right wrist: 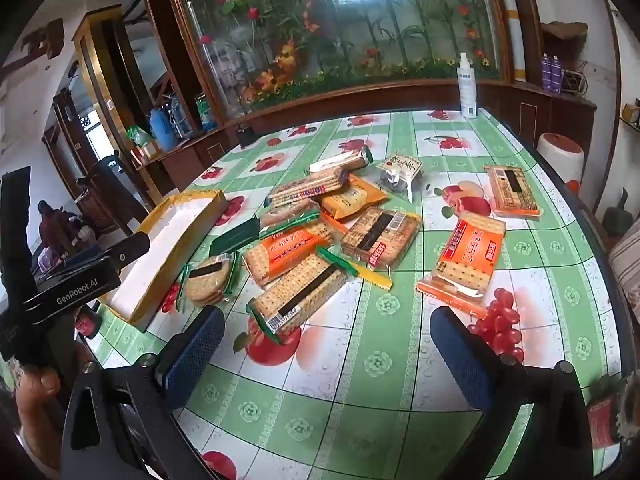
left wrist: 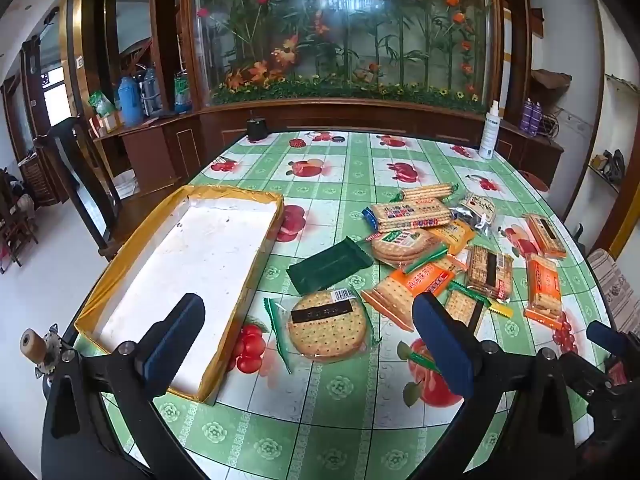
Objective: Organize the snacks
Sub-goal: 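Reach both grippers toward the snacks, left toward the round cracker pack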
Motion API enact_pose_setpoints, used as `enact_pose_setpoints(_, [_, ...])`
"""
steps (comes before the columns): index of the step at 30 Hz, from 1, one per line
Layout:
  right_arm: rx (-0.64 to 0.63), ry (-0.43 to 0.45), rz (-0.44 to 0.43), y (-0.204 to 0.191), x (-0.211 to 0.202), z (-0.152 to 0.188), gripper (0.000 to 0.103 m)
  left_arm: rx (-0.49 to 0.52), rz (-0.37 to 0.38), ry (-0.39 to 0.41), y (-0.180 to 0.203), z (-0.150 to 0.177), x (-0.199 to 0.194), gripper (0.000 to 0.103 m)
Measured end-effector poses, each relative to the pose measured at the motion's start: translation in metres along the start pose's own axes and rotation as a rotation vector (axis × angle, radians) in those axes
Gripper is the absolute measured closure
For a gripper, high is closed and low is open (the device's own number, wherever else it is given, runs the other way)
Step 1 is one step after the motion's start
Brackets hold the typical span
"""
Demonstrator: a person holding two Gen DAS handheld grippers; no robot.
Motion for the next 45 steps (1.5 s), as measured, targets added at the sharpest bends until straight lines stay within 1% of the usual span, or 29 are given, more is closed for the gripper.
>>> enact_pose_setpoints(2, [-0.001,-0.01,0.004,0.001,0.002,0.002,0.0,0.01,0.026,-0.014,-0.001,0.003,0.005,0.0])
enact_pose_setpoints(4, [-0.005,-0.036,0.014,0.0,0.007,0.008,0.0,0.026,0.071,-0.041,-0.001,0.017,0.013,0.0])
enact_pose_setpoints(6, [-0.017,-0.08,0.035,-0.002,0.018,0.016,0.0,0.041,0.143,-0.086,-0.002,0.03,0.023,0.0])
enact_pose_setpoints(7, [-0.007,-0.089,0.034,0.001,0.019,0.016,0.0,0.033,0.169,-0.103,-0.004,0.035,0.027,0.0])
enact_pose_setpoints(9, [-0.004,-0.097,0.043,0.003,0.023,0.02,0.0,0.024,0.187,-0.137,-0.001,0.046,0.037,0.0])
enact_pose_setpoints(11, [0.004,-0.115,0.053,0.005,0.028,0.02,0.0,0.012,0.225,-0.171,0.005,0.053,0.042,0.0])
enact_pose_setpoints(13, [0.008,-0.12,0.05,0.005,0.03,0.02,0.0,0.03,0.243,-0.193,0.014,0.059,0.046,0.0])
enact_pose_setpoints(17, [-0.011,-0.118,0.05,0.001,0.034,0.019,0.0,0.089,0.241,-0.221,0.026,0.066,0.052,0.0])
enact_pose_setpoints(20, [-0.035,-0.093,0.084,0.007,0.029,0.015,0.0,0.084,0.21,-0.251,0.027,0.068,0.057,0.0])
enact_pose_setpoints(22, [-0.019,-0.067,0.121,0.021,0.021,0.01,0.0,0.079,0.178,-0.261,0.026,0.067,0.061,0.0])
enact_pose_setpoints(24, [0.019,-0.038,0.174,0.046,0.011,0.004,0.0,0.06,0.158,-0.262,0.019,0.066,0.064,0.0])
enact_pose_setpoints(25, [0.057,-0.032,0.207,0.066,0.006,0.001,0.0,0.046,0.152,-0.266,0.016,0.066,0.066,0.0])
enact_pose_setpoints(29, [0.148,-0.029,0.277,0.109,-0.001,0.0,0.0,-0.026,0.159,-0.289,0.003,0.068,0.075,0.0])
enact_pose_setpoints(32, [0.164,-0.042,0.284,0.121,0.006,0.002,0.0,-0.081,0.198,-0.322,0.0,0.068,0.081,0.0])
enact_pose_setpoints(35, [0.153,-0.042,0.281,0.118,0.013,0.002,0.0,-0.111,0.215,-0.333,0.002,0.067,0.083,0.0])
enact_pose_setpoints(37, [0.148,-0.041,0.267,0.113,0.016,0.002,0.0,-0.099,0.189,-0.335,0.004,0.065,0.086,0.0])
enact_pose_setpoints(40, [0.138,-0.034,0.248,0.107,0.019,0.0,0.0,-0.058,0.103,-0.331,0.006,0.063,0.091,0.0])
enact_pose_setpoints(43, [0.145,-0.04,0.216,0.107,0.026,-0.001,0.0,-0.051,0.06,-0.332,0.008,0.06,0.098,0.0])
enact_pose_setpoints(45, [0.142,-0.044,0.218,0.108,0.029,-0.001,0.0,-0.061,0.039,-0.336,0.007,0.059,0.105,0.0])
Point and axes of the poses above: each gripper's, at about its wrist camera, not at the fingertips, and x roughly the way its jaws point, y to its right, z to its underside, the point moved 5 cm from there along x, roughly the way its jaws point, and after that the axes turned 7 degrees about y, right-handed, at the moved point
